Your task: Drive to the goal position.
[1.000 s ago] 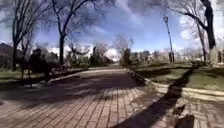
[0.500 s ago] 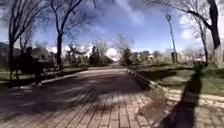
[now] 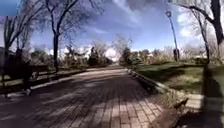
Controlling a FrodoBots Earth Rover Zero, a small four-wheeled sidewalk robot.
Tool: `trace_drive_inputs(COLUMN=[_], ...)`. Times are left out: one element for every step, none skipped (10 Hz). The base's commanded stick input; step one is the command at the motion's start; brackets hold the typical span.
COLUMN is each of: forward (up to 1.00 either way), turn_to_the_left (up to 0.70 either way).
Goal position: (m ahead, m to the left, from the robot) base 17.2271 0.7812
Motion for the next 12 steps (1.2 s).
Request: trace_drive_inputs(forward=[1.00, 1.00, 1.00, 1.00, 1.00, 1.00, 1.00, 1.00, 1.00, 1.00, 1.00, 1.00], turn_to_the_left=[0.00, 0.00, 0.00, 0.00, 0.00, 0.00, 0.00, 0.00, 0.00, 0.00, 0.00, 0.00])
